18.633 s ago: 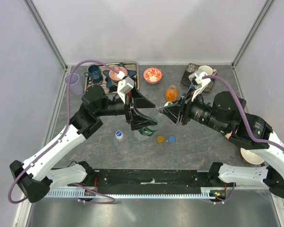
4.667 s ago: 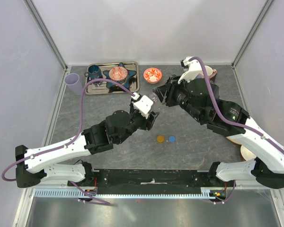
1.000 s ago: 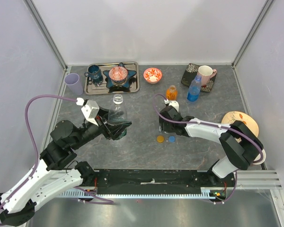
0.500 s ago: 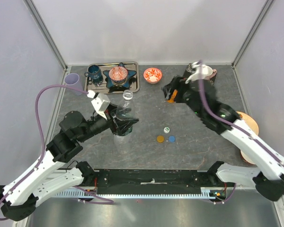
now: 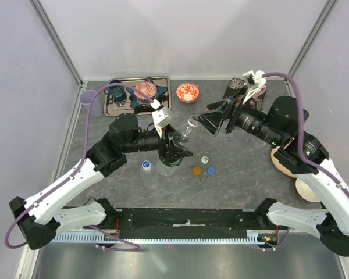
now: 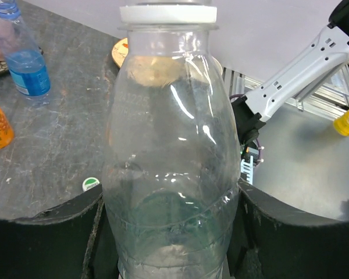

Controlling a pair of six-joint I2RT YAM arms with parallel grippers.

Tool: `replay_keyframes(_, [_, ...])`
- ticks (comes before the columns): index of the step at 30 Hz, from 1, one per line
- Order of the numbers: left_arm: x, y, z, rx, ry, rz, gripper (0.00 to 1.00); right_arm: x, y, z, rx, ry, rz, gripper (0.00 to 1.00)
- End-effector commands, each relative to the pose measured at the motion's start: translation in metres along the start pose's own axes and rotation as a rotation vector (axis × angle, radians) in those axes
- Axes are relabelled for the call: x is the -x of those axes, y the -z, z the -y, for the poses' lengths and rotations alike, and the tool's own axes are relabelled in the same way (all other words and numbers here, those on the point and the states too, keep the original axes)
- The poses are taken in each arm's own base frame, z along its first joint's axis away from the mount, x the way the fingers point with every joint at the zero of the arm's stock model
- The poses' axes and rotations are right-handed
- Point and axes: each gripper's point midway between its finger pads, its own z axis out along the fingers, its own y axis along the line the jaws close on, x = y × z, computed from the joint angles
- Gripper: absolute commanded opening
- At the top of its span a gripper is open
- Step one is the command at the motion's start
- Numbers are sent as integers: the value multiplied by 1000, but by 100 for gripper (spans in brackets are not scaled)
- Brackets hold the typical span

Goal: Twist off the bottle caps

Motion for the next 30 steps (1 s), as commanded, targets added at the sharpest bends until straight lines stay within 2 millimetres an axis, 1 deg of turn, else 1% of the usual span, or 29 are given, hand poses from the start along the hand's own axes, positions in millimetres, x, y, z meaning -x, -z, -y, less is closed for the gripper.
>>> replay_keyframes(1, [34, 0, 18, -87, -73, 78, 36, -27, -5, -7, 80, 20, -99, 88])
replay_keyframes(7, [37, -6, 14, -80, -73, 75, 36, -40, -11, 0, 73, 22, -130, 85])
replay_keyframes(13, [37, -10, 12, -84, -68, 70, 36, -42, -14, 2, 71, 25, -135, 76])
replay_keyframes(18, [34, -13, 11, -88, -56, 63, 38, -43, -16, -4, 102, 13, -143, 64])
replay_keyframes(19, [33, -13, 11, -91, -54, 61, 38, -43, -16, -6, 110, 5, -142, 58])
replay_keyframes(20, [33, -13, 12, -97, -53, 59, 38, -45, -17, -5, 115, -2, -147, 55])
replay_keyframes(21, [31, -14, 12, -98, -52, 55, 39, -45, -16, -9, 134, -7, -148, 53])
replay_keyframes(22, [31, -14, 12, -100, -49, 53, 40, -46, -16, -10, 136, -10, -148, 48])
replay_keyframes(24, [32, -12, 12, -91, -52, 59, 43, -48, -16, -11, 145, -17, -154, 41])
replay_keyframes(25, [32, -11, 11, -85, -53, 61, 48, -48, -16, -11, 145, -17, -154, 36])
replay_keyframes(27, [36, -8, 10, -63, -58, 72, 56, -46, -15, -12, 149, -19, -152, 29])
replay_keyframes(28, [36, -7, 8, -51, -56, 71, 74, -45, -14, -12, 144, -18, -146, 21])
replay_keyframes(29, [37, -6, 6, -31, -58, 76, 99, -42, -14, -12, 140, -15, -139, 16])
replay_keyframes(30, [40, -4, 5, -17, -63, 83, 99, -42, -13, -11, 134, -15, -138, 12])
